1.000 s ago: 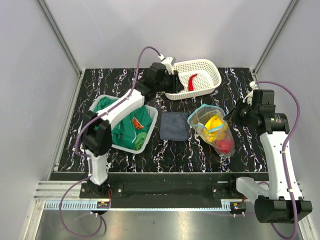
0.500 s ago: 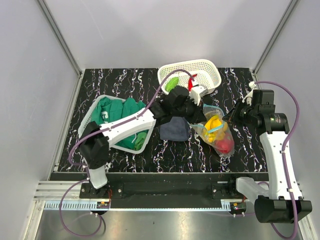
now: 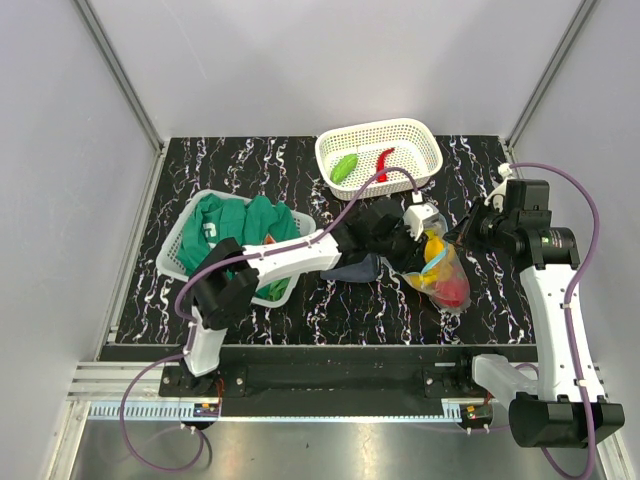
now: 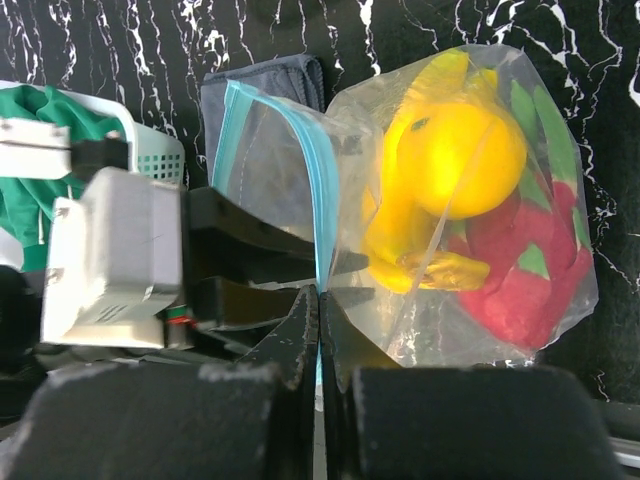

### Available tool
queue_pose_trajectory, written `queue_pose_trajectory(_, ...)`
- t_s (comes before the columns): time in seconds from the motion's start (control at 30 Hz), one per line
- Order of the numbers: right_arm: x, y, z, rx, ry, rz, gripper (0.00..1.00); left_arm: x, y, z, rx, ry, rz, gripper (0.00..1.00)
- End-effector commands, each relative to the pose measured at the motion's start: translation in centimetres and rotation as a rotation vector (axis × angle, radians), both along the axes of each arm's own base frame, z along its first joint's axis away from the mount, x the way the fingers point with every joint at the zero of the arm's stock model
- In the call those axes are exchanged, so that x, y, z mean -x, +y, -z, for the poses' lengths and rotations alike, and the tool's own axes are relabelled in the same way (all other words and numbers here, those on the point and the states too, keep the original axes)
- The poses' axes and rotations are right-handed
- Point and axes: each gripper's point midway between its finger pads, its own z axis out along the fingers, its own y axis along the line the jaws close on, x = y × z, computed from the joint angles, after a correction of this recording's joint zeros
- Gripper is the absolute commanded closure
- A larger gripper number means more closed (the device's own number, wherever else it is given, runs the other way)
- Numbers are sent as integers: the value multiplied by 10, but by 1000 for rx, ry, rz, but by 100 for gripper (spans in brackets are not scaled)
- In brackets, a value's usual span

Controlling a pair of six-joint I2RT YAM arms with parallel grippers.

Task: Open the zip-top bag and remove the fake food

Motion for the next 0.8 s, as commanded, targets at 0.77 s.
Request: queue_pose_trajectory(0.77, 0, 4, -14, -22, -49, -10, 100, -12, -54, 0, 185, 9, -15, 53)
